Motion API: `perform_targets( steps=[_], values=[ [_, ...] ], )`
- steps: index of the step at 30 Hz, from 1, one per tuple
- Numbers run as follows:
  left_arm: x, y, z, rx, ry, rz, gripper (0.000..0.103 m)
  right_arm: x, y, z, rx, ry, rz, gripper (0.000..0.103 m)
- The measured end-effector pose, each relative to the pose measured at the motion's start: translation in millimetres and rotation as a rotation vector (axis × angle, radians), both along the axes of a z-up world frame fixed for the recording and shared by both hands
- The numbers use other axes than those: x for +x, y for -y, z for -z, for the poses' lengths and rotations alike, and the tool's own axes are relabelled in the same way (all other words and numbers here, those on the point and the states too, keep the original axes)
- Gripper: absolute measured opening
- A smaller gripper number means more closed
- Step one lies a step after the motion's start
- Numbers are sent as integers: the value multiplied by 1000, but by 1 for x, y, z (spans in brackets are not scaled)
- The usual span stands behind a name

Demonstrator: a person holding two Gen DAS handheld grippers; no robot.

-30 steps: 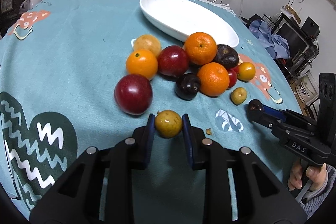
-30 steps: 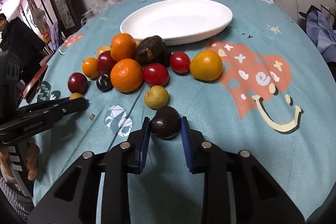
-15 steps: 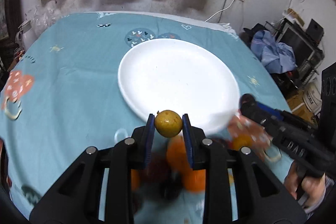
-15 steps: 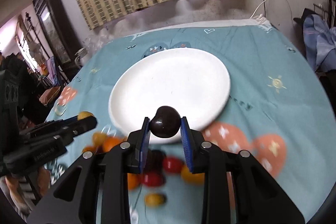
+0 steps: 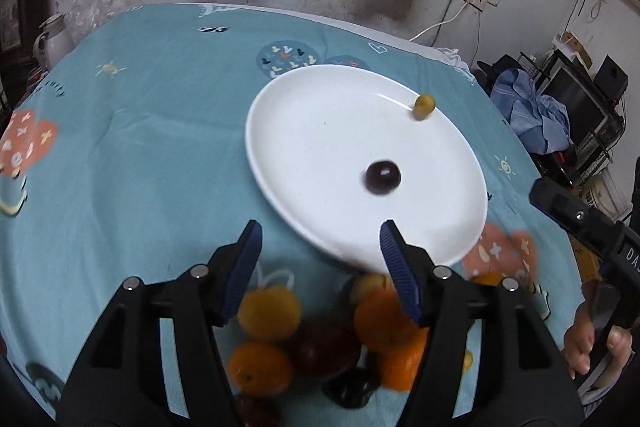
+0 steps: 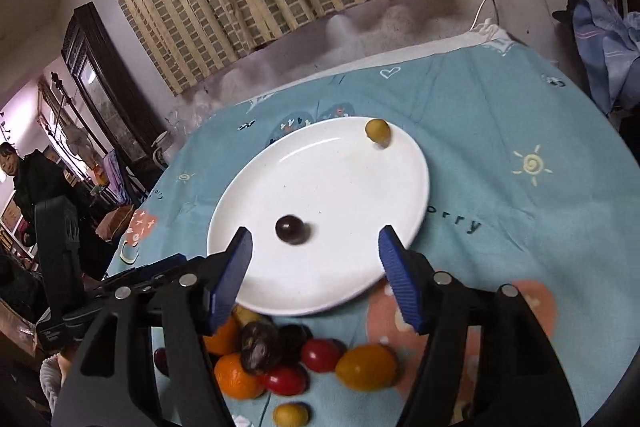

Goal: Organize fruits
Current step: 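Carry both plums onto the white plate and open both tools, then grasp a mandarin orange with the left tool while the right tool grasps the dark brown fruit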

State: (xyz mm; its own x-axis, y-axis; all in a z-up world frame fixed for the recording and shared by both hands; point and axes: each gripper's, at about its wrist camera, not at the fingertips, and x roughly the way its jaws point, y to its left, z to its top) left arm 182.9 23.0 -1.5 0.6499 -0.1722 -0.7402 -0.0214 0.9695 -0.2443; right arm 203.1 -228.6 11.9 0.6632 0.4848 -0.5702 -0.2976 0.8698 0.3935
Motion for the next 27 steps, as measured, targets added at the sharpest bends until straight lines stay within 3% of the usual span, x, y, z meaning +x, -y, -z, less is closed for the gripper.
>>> perform_targets(
  steps=[2, 7, 21, 24, 26, 27],
  values=[
    [-24, 1, 3, 1, 21, -7, 70, -22, 3, -3, -15, 28, 14, 67],
    [-50, 18, 10, 13, 34, 28, 70, -56, -2, 10, -72, 60, -2, 68],
    [-36, 54, 26, 150, 24, 91, 70, -49, 3, 20, -82, 20, 21, 68],
    [-34, 51, 25, 129, 33, 102, 64, -49, 3, 21, -91, 16, 16, 68],
    [-36, 52, 22, 115, 50, 122, 46, -48, 0, 23, -99, 14, 11, 68],
    [-38, 52, 20, 101, 54, 133, 44, -48, -1, 24, -100, 13, 5, 68]
  ],
)
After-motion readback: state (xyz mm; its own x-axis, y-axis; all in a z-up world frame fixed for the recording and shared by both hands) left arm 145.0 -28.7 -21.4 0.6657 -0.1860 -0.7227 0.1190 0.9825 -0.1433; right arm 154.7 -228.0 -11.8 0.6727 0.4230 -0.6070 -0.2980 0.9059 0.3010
